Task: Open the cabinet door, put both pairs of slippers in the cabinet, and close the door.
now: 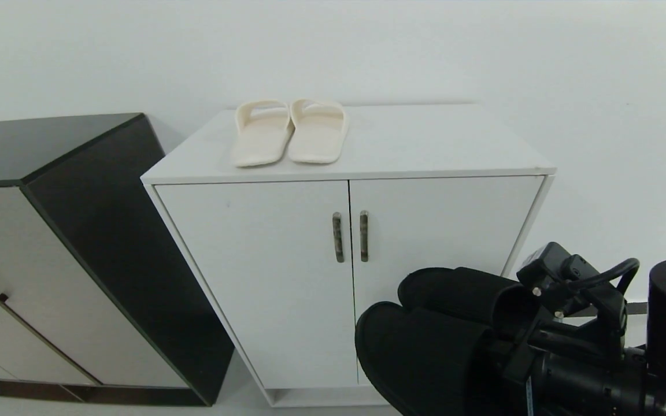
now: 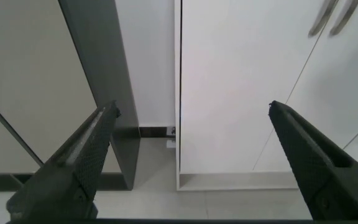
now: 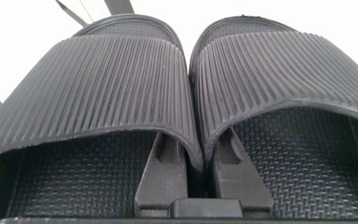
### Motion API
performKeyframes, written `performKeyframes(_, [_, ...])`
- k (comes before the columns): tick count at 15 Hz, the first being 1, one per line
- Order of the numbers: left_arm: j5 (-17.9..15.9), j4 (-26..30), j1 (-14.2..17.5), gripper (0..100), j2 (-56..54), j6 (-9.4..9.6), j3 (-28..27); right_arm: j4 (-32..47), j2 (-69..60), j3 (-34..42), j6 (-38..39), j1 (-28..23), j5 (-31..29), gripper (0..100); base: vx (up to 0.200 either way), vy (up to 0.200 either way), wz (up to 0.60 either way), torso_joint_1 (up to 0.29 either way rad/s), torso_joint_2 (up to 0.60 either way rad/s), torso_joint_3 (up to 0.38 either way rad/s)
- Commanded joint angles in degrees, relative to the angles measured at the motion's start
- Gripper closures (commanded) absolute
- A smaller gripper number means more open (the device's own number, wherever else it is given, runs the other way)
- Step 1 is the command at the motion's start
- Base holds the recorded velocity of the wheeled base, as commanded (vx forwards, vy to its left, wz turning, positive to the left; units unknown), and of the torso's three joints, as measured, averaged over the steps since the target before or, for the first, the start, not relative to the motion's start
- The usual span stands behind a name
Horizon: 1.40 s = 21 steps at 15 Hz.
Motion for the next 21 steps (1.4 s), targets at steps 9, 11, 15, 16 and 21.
performKeyframes(9, [-0.2, 0.2, 0.0, 0, 0.1, -0.19, -0.1, -0.3, -0.1, 1.0, -0.3, 0.0, -0.1, 100, 0.000, 0.000, 0.00, -0.129, 0.47, 0.340])
performKeyframes(11, [-0.1, 0.2, 0.0, 0, 0.1, -0.11, 0.0, -0.3, -0.5, 1.3, -0.3, 0.0, -0.1, 100, 0.000, 0.000, 0.00, -0.054, 0.44, 0.381])
performKeyframes(15, [-2.5, 0.1, -0.4, 0, 5.2, 1.92, -0.2, -0.3, -0.8, 1.6, -1.8, 0.1, 0.0, 100, 0.000, 0.000, 0.00, -0.025, 0.37, 0.340])
performKeyframes(16, [-2.7, -0.9, -0.5, 0, 5.5, 0.86, -1.3, -0.3, -0.9, 1.8, -1.9, 0.1, 0.0, 100, 0.000, 0.000, 0.00, 0.007, 0.12, 0.115])
performKeyframes(21, [-10.8, -13.9, -2.6, 0, 30.8, -3.01, -11.5, -0.2, -0.7, 1.8, -1.9, 0.1, 0.0, 100, 0.000, 0.000, 0.00, 0.000, 0.02, 0.009])
